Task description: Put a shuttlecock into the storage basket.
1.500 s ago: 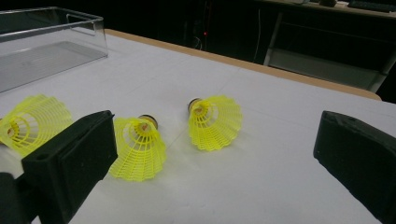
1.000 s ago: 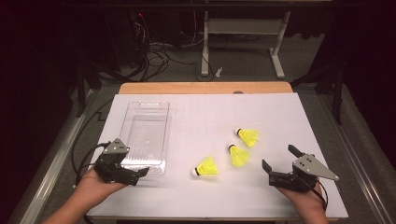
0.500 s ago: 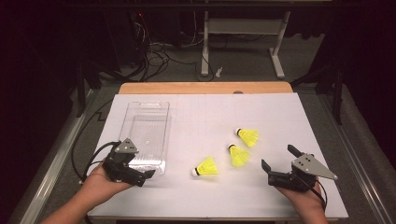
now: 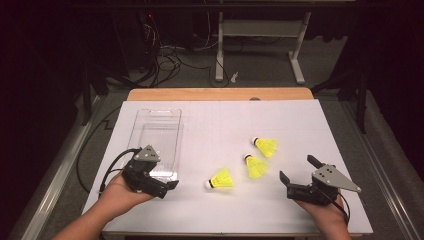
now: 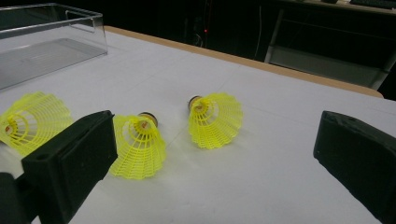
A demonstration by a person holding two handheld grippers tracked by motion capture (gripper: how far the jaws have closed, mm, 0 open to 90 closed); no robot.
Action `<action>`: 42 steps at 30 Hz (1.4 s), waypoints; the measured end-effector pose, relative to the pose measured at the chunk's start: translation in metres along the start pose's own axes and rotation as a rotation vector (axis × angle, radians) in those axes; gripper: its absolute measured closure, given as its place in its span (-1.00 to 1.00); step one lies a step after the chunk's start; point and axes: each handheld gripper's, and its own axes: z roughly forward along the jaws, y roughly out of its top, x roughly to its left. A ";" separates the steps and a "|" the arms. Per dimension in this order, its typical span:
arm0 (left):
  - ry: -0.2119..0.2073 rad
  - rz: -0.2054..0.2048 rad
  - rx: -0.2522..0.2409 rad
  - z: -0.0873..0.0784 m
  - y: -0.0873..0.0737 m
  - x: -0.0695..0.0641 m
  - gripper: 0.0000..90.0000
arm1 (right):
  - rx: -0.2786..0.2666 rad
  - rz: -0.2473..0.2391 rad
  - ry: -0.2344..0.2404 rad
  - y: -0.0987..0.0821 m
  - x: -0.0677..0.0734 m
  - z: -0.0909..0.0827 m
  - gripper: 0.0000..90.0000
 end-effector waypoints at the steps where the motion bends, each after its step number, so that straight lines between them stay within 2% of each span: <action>1: -0.002 0.005 0.001 0.000 0.001 -0.001 -0.98 | 0.000 0.001 0.000 0.000 0.000 0.000 -1.00; 6: -0.009 0.033 -0.006 0.006 0.009 -0.009 -0.98 | -0.003 -0.002 0.000 0.000 0.000 0.000 -1.00; 15: -0.054 0.069 -0.012 0.018 0.025 -0.024 -0.98 | -0.005 -0.001 0.001 0.000 0.000 0.000 -1.00; 25: -0.096 0.110 0.003 0.032 0.038 -0.040 -0.98 | -0.006 0.000 0.005 0.000 0.000 0.000 -1.00; 36: -0.134 0.121 0.004 0.050 0.051 -0.056 -0.99 | -0.004 0.000 0.011 0.000 0.001 0.000 -1.00; 42: -0.139 0.133 0.019 0.057 0.054 -0.060 -0.98 | -0.007 0.000 0.010 0.000 0.001 0.000 -1.00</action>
